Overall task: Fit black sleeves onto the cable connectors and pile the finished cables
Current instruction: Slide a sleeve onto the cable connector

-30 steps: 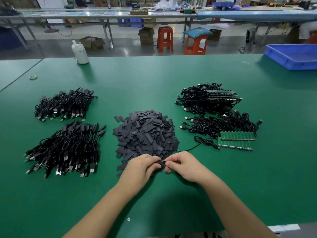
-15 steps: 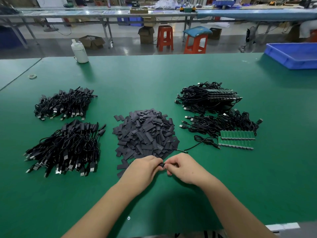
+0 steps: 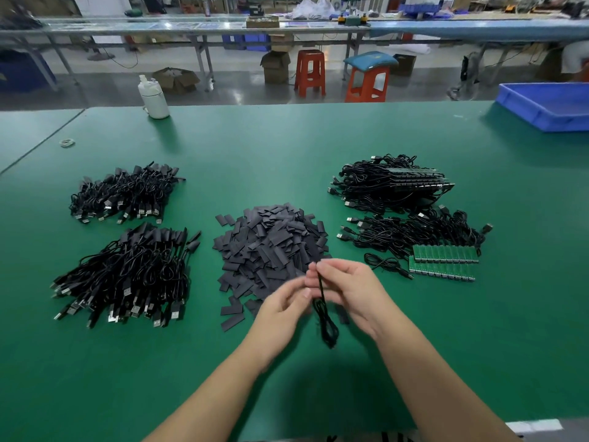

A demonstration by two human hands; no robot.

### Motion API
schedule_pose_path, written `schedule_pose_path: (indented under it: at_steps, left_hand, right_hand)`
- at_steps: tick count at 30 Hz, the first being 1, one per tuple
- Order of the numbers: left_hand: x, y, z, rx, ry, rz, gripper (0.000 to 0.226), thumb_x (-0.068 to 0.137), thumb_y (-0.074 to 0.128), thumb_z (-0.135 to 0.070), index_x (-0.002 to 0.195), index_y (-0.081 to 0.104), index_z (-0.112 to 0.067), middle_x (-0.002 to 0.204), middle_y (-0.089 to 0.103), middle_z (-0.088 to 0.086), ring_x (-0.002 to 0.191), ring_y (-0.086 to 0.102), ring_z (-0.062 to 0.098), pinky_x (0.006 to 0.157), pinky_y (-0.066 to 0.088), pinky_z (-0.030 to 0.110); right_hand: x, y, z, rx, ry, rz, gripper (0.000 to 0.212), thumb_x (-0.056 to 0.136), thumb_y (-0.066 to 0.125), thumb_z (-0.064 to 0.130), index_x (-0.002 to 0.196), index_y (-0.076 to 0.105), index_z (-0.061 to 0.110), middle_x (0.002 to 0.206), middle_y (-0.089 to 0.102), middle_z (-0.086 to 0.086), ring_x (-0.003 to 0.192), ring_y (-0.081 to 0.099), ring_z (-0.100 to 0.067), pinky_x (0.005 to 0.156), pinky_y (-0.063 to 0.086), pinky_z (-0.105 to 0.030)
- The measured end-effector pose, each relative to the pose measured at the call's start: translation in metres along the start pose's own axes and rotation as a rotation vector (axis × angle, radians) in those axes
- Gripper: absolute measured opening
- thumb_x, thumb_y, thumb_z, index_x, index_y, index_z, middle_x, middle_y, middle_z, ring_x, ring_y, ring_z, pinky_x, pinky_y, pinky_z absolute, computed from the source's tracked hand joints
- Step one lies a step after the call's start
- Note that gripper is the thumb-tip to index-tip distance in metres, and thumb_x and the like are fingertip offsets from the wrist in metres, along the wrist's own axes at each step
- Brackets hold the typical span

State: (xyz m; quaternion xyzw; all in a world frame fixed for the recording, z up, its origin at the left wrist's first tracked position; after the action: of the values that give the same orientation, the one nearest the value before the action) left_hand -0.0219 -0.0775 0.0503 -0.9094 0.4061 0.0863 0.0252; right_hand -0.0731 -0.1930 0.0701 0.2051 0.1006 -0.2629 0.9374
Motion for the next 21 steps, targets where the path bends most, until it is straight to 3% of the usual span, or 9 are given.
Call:
schedule_pose_path:
  at_steps: [3,6,8,10,12,16,19,21]
  left_hand:
    - [-0.001,0.009,-0.004,-0.098,0.005,-0.004,0.017,0.095,0.061,-0.007,0.111,0.065,-0.006,0.100,0.074,0.014,0.092,0.072,0.027,0.091,0.055,0.037]
    - [0.002,-0.002,-0.011,-0.078,0.004,-0.104,0.009,0.092,0.064,-0.006,0.100,0.067,-0.004,0.084,0.071,0.016,0.072,0.071,0.021,0.067,0.058,0.032]
    - [0.005,-0.022,-0.019,0.020,0.026,-0.155,0.007,0.090,0.068,-0.010,0.097,0.070,-0.009,0.077,0.072,0.010,0.061,0.066,0.015,0.056,0.052,0.025]
    - [0.010,-0.058,-0.033,0.235,0.057,-0.253,0.005,0.087,0.073,-0.022,0.091,0.073,-0.019,0.075,0.074,0.000,0.059,0.065,0.012,0.059,0.052,0.023]
    - [0.013,-0.104,-0.047,0.436,0.064,-0.364,0.003,0.085,0.074,-0.031,0.086,0.074,-0.029,0.077,0.073,-0.012,0.070,0.067,0.006,0.066,0.052,0.023]
    - [0.014,-0.195,-0.064,0.577,0.024,-0.570,0.008,0.086,0.072,-0.035,0.090,0.074,-0.028,0.077,0.071,-0.011,0.073,0.067,0.012,0.060,0.052,0.027]
    - [0.010,-0.254,-0.075,0.715,0.040,-0.749,0.016,0.089,0.069,-0.035,0.100,0.073,-0.024,0.084,0.070,-0.008,0.071,0.062,0.010,0.057,0.046,0.023]
    - [0.005,-0.284,-0.080,0.784,0.057,-0.850,0.019,0.090,0.066,-0.034,0.103,0.072,-0.021,0.092,0.072,0.002,0.075,0.062,0.015,0.065,0.050,0.029]
  right_hand:
    - [0.005,0.002,0.004,0.224,-0.019,-0.061,0.014,0.092,0.064,0.006,0.099,0.070,-0.005,0.090,0.075,-0.016,0.084,0.074,-0.022,0.071,0.060,-0.026]
    - [0.010,0.004,0.006,0.177,-0.080,-0.087,0.012,0.092,0.066,0.008,0.100,0.073,0.001,0.096,0.076,-0.012,0.090,0.072,-0.020,0.081,0.059,-0.027]
    - [0.012,-0.005,0.013,-0.159,-0.149,-0.144,0.012,0.092,0.069,0.014,0.102,0.076,0.014,0.099,0.077,0.000,0.093,0.069,-0.012,0.087,0.054,-0.022]
    - [0.013,-0.019,0.020,-0.725,-0.225,-0.214,0.016,0.094,0.068,0.025,0.108,0.075,0.026,0.102,0.073,0.013,0.096,0.065,-0.005,0.086,0.047,-0.021]
    - [0.013,-0.037,0.023,-1.137,-0.253,-0.293,0.025,0.096,0.062,0.030,0.119,0.071,0.027,0.115,0.068,0.011,0.110,0.059,-0.010,0.093,0.047,-0.028]
    - [0.018,-0.089,0.024,-1.453,-0.246,-0.428,0.039,0.100,0.053,0.023,0.139,0.056,0.021,0.145,0.053,0.002,0.136,0.041,-0.020,0.115,0.035,-0.039]
    - [0.026,-0.110,0.015,-1.606,-0.208,-0.352,0.052,0.099,0.052,0.011,0.147,0.045,0.027,0.157,0.038,0.003,0.142,0.032,-0.023,0.119,0.028,-0.042]
    - [0.029,-0.109,0.008,-1.683,-0.224,-0.260,0.059,0.096,0.050,0.005,0.149,0.042,0.031,0.159,0.034,0.008,0.144,0.029,-0.021,0.119,0.027,-0.043]
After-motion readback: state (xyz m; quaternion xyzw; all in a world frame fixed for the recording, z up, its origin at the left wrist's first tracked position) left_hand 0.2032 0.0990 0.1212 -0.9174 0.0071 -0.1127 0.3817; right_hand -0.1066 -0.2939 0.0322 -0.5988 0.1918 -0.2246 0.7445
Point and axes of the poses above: each hand's wrist, its own x-axis towards the middle knuckle, its own y-axis out of the palm, z = x × y, the point moved 9 cm from there along x, towards the middle knuckle
